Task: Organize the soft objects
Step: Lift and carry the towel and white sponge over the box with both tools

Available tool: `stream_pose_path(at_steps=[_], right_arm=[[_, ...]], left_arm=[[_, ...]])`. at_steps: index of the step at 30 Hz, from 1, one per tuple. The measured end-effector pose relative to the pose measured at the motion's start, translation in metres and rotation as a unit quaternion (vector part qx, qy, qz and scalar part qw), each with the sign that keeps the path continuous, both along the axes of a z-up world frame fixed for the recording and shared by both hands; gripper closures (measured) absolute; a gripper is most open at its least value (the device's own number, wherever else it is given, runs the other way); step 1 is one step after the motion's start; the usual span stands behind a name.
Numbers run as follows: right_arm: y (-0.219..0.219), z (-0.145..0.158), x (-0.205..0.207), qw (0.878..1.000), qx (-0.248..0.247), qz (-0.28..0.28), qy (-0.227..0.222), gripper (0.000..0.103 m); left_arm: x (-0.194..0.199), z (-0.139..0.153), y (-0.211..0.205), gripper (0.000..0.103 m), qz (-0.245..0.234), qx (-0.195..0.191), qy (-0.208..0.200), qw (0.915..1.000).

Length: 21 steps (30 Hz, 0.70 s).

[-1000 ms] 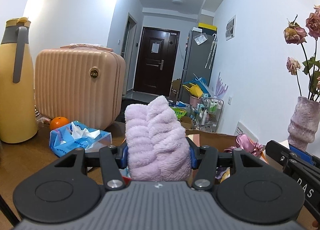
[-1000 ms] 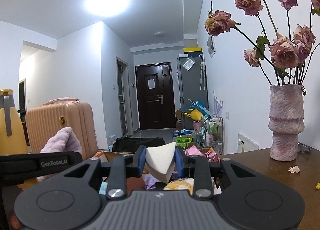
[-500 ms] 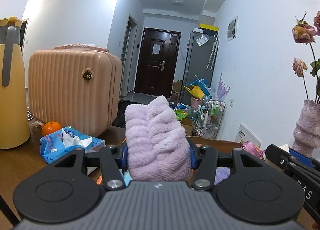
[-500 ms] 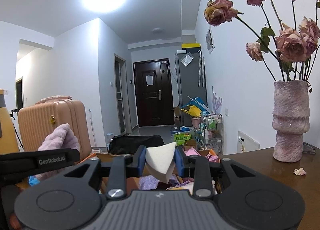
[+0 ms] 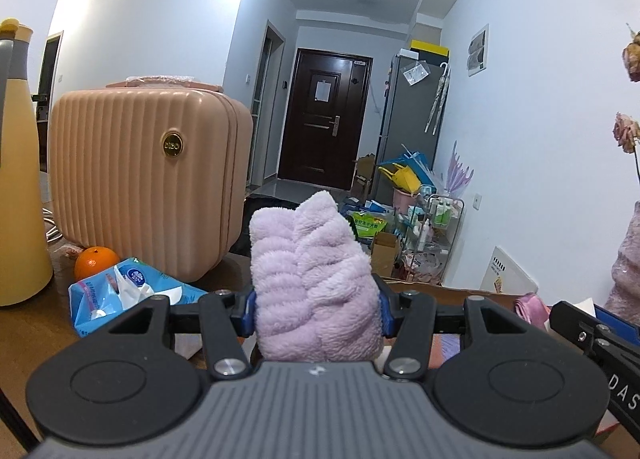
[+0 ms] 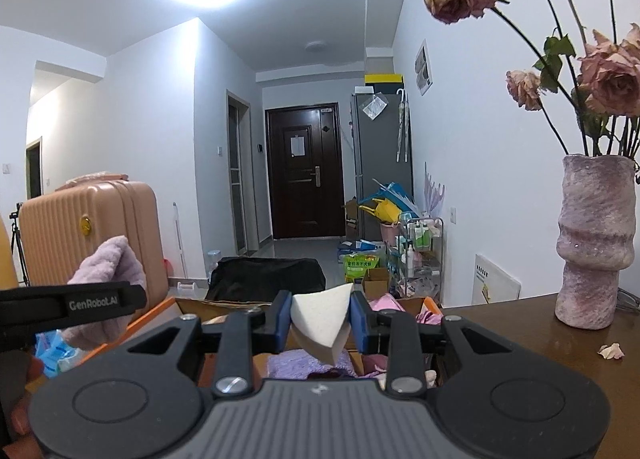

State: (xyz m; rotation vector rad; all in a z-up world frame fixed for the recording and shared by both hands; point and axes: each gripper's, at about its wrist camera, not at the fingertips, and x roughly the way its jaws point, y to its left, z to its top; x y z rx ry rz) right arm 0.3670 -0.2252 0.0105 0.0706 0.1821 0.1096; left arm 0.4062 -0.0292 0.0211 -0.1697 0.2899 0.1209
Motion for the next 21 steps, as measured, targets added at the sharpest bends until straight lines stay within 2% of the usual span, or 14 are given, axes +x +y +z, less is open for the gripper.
stream_pose_path(at_steps=[12,21], right_arm=[[0.007,-0.005,0.028,1.0,-0.02,0.001,0.022,0.072],[0.008,-0.014,0.042,0.998,-0.027,0.002,0.05,0.072]], left_arm=[[0.024,-0.007,0.002,0.049,-0.012,0.003,0.013,0.9998],[0.039,-0.015,0.0,0.049,-0.035,0.023,0.024,0.9988]])
